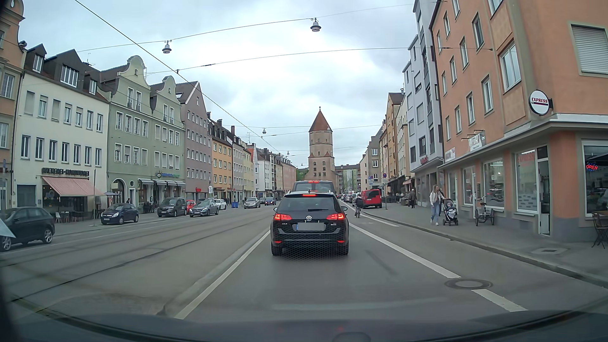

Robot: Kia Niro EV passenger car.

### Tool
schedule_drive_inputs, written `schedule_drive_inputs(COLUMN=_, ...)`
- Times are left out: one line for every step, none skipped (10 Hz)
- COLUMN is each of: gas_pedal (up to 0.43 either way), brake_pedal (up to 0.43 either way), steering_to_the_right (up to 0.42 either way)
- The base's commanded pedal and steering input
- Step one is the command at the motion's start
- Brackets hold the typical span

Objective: Follow the waypoints while adhering to traffic rules and regulations

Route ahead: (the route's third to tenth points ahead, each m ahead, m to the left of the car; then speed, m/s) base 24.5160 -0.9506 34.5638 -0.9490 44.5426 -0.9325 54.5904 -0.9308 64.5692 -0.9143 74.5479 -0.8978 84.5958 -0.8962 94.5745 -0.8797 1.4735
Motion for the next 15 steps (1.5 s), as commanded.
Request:
schedule_drive_inputs(gas_pedal=0.000, brake_pedal=0.140, steering_to_the_right=-0.019)
schedule_drive_inputs(gas_pedal=0.000, brake_pedal=0.159, steering_to_the_right=-0.020)
schedule_drive_inputs(gas_pedal=0.000, brake_pedal=0.165, steering_to_the_right=-0.019)
schedule_drive_inputs(gas_pedal=0.000, brake_pedal=0.165, steering_to_the_right=-0.019)
schedule_drive_inputs(gas_pedal=0.000, brake_pedal=0.165, steering_to_the_right=-0.019)
schedule_drive_inputs(gas_pedal=0.000, brake_pedal=0.159, steering_to_the_right=-0.019)
schedule_drive_inputs(gas_pedal=0.000, brake_pedal=0.159, steering_to_the_right=-0.019)
schedule_drive_inputs(gas_pedal=0.000, brake_pedal=0.159, steering_to_the_right=-0.019)
schedule_drive_inputs(gas_pedal=0.000, brake_pedal=0.165, steering_to_the_right=-0.019)
schedule_drive_inputs(gas_pedal=0.000, brake_pedal=0.165, steering_to_the_right=-0.019)
schedule_drive_inputs(gas_pedal=0.000, brake_pedal=0.171, steering_to_the_right=-0.020)
schedule_drive_inputs(gas_pedal=0.000, brake_pedal=0.171, steering_to_the_right=-0.019)
schedule_drive_inputs(gas_pedal=0.000, brake_pedal=0.171, steering_to_the_right=-0.020)
schedule_drive_inputs(gas_pedal=0.000, brake_pedal=0.171, steering_to_the_right=-0.019)
schedule_drive_inputs(gas_pedal=0.000, brake_pedal=0.165, steering_to_the_right=-0.019)
